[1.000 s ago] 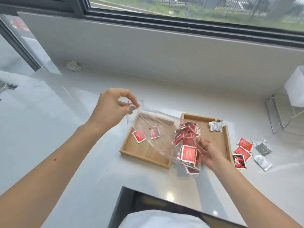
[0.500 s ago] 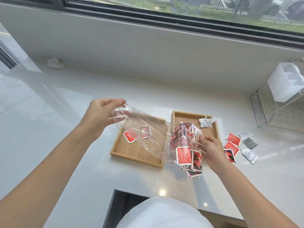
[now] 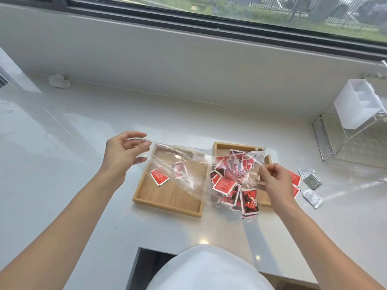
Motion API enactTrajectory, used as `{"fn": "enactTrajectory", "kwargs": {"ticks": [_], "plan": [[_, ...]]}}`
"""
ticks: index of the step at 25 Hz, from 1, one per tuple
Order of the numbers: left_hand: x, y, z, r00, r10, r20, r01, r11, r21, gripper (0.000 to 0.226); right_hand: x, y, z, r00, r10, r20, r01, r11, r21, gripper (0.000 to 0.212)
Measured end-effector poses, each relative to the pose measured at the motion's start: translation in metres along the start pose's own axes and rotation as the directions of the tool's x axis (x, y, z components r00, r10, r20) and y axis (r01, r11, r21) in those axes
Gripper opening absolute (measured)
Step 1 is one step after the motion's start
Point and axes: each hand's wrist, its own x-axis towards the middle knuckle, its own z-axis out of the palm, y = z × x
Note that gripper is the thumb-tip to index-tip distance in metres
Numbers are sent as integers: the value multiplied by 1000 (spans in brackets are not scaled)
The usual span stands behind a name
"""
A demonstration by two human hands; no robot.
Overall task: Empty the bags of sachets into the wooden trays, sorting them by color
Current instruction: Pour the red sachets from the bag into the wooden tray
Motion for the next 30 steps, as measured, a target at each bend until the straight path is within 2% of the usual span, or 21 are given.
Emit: {"fn": "enactTrajectory", "kwargs": {"ticks": [4,7,15,20,24,27,30], "plan": [[8,-11,5,999,29,-29,-29,1000,2,19,2,-7,1,999,-30,-13,30,1000,-8,14],[14,-21,5,1000,8,-28,-9,1000,-18,18,0,-10,1,993,-107,-41,105,994,-27,15],[26,-38,5,999,-19,-42,18,1000,-18,19,-3,-11,11,985,-173,-25,169,979,-116,21],[29,-49,-1,993,-108,-48,105,993,-60,21,-4,-25,15,963,-269,-37,258,949,-183,15],[31,-51,-4,987,-159,-11,157,982,-109,23,-4,-42,19,940,-333,-67,322,936,-143,21],[36,-48,-7,986,-165,-9,162,978,-129,21,3,-50,21,948,-319,-2,313,933,-179,13],[39,-51,-7,987,-159,-29,154,980,-125,18,0,-48,25,923,-383,18,376,894,-243,15]]}}
